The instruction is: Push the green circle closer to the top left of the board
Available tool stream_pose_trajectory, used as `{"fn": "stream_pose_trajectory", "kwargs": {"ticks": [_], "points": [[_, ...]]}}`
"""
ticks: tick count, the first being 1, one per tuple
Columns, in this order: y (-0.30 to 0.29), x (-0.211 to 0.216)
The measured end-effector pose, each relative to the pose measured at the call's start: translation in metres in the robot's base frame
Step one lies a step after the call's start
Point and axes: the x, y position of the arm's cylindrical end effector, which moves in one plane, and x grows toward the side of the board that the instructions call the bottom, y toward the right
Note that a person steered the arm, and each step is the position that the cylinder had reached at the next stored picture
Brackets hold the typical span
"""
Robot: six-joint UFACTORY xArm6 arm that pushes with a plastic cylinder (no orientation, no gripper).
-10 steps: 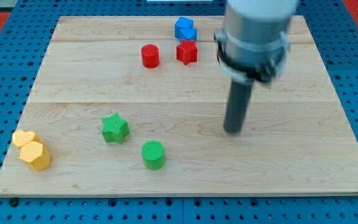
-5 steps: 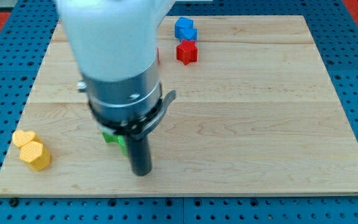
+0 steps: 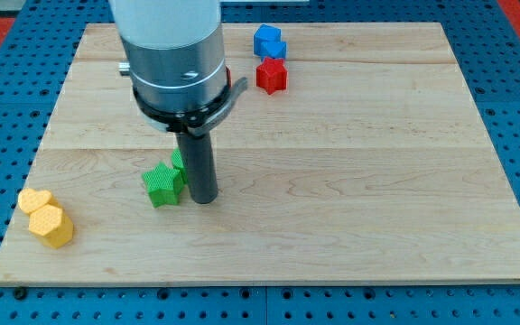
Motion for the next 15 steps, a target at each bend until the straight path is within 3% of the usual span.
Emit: {"fn": "stream_pose_trajectory", "kwargs": {"ticks": [2,3,5,6,7,8,10,12,13,15], "points": [[-0.05,-0.094],[-0.071,-0.119],[-0.081,-0.108],[-0.038,-0.077],[0.031,-0.087],[0.0,-0.118],[-0.087,-0.099],[-0.126,-0.178],[-0.143,-0.192],[-0.154,-0.129]]}}
